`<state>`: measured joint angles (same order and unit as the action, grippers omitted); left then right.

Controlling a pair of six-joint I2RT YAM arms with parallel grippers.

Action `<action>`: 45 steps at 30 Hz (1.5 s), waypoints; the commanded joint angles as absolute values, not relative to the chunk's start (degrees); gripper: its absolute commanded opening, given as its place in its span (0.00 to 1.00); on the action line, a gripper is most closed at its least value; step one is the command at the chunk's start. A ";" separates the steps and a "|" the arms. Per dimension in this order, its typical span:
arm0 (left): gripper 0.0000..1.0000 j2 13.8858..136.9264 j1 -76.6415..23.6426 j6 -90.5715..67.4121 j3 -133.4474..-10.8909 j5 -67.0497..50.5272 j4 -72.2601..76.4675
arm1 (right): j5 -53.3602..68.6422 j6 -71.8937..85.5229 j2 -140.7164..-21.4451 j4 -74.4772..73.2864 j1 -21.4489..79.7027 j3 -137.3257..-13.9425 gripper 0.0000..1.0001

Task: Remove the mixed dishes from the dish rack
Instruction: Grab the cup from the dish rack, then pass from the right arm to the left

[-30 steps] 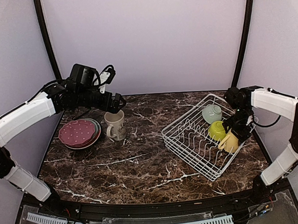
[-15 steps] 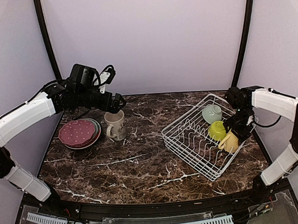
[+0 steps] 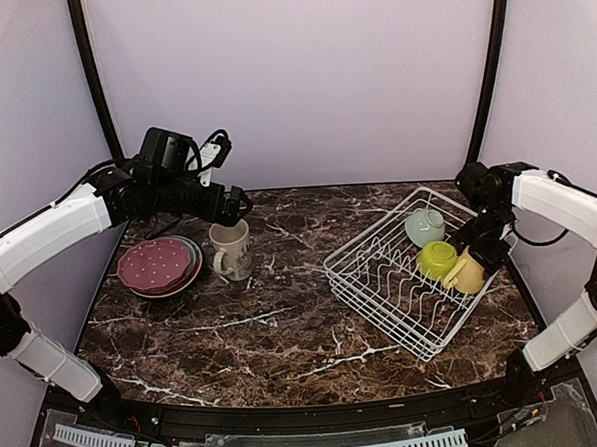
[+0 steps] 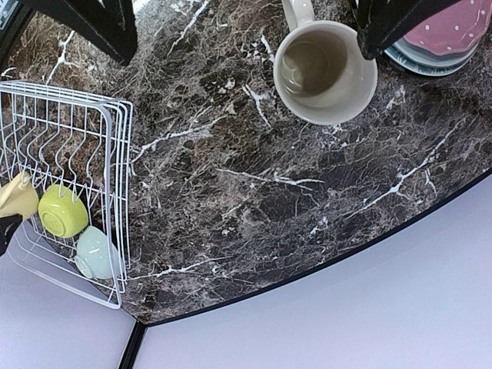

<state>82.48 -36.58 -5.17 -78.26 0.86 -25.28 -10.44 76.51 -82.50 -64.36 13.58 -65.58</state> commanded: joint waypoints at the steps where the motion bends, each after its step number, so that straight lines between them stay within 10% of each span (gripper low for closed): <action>1: 0.99 81.69 -36.83 -5.21 -77.41 0.29 -24.78 | -15.30 72.51 -78.63 -67.20 13.18 -70.53 0.00; 12: 0.99 81.61 -36.83 -5.66 -77.22 0.18 -24.37 | -13.25 57.23 -70.15 -60.21 13.10 -72.59 0.00; 23: 0.99 80.29 -36.83 -6.64 -75.19 -5.14 -20.91 | 17.52 36.67 -54.95 -15.54 13.08 -58.15 0.00; 45: 0.97 86.16 -30.05 -48.81 -60.25 -57.77 38.22 | 36.92 43.78 -77.30 23.97 32.62 -61.02 0.00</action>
